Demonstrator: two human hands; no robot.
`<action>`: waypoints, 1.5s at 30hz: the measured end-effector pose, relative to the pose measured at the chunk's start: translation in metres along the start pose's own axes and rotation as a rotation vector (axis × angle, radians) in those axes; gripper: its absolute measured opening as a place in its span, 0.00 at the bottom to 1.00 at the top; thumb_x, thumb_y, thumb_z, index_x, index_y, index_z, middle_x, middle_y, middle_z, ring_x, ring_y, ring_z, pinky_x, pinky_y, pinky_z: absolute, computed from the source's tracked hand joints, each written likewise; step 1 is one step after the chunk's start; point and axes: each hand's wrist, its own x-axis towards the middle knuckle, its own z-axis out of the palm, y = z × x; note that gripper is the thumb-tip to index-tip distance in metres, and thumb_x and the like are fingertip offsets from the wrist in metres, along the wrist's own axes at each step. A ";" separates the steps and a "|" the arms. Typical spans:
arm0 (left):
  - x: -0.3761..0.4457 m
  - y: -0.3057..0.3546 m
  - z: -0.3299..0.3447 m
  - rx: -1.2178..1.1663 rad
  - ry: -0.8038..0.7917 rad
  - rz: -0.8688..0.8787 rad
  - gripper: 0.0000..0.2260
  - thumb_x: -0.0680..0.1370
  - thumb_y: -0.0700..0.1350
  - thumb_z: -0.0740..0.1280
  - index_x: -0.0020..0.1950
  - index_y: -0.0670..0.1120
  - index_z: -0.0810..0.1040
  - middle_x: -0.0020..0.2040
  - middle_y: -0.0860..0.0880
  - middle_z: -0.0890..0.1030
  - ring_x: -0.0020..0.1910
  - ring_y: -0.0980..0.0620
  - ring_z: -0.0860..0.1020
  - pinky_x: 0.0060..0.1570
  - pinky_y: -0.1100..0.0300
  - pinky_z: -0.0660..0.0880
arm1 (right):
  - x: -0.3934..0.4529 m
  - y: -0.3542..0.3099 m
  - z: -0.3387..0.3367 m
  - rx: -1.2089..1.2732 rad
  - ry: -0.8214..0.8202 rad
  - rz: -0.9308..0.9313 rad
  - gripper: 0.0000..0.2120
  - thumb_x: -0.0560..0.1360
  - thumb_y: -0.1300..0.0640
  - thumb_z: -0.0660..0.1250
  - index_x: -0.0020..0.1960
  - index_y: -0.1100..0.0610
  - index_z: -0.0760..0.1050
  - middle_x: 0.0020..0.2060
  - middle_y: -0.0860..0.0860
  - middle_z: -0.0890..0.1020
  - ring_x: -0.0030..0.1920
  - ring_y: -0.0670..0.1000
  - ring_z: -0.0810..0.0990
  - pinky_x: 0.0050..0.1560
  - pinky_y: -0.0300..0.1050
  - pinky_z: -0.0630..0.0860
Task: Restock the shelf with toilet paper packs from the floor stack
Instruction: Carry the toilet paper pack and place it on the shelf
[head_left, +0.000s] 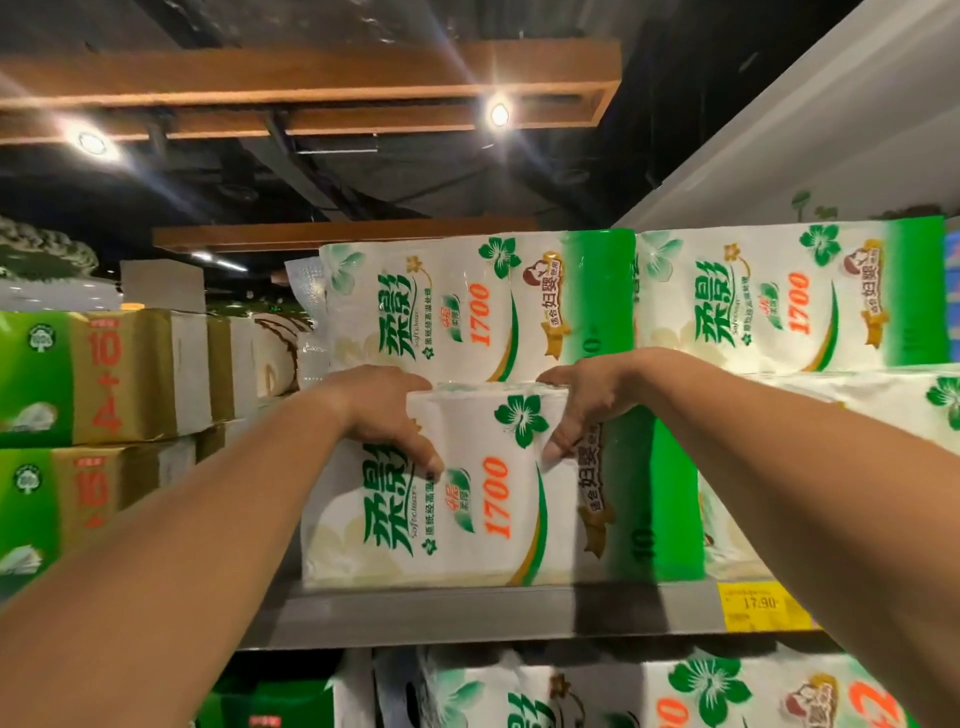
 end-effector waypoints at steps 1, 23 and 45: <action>-0.001 -0.001 0.001 0.014 0.020 -0.003 0.37 0.53 0.76 0.76 0.56 0.60 0.76 0.55 0.60 0.82 0.52 0.56 0.80 0.56 0.52 0.78 | 0.000 0.000 0.001 -0.014 0.030 0.004 0.59 0.53 0.38 0.85 0.78 0.46 0.61 0.66 0.51 0.79 0.61 0.58 0.79 0.66 0.55 0.76; -0.126 0.225 0.212 -0.124 0.532 0.164 0.37 0.73 0.65 0.67 0.77 0.48 0.69 0.68 0.44 0.74 0.67 0.39 0.70 0.68 0.40 0.68 | -0.181 0.151 0.278 -0.038 0.795 -0.138 0.39 0.67 0.30 0.68 0.70 0.53 0.72 0.67 0.59 0.72 0.68 0.64 0.69 0.69 0.67 0.63; -0.325 0.334 0.718 -0.259 -0.620 -0.057 0.36 0.65 0.66 0.72 0.67 0.48 0.75 0.57 0.42 0.82 0.52 0.36 0.82 0.45 0.38 0.82 | -0.305 0.305 0.734 -0.034 -0.370 0.190 0.47 0.61 0.25 0.61 0.72 0.52 0.67 0.67 0.62 0.76 0.68 0.67 0.73 0.64 0.72 0.71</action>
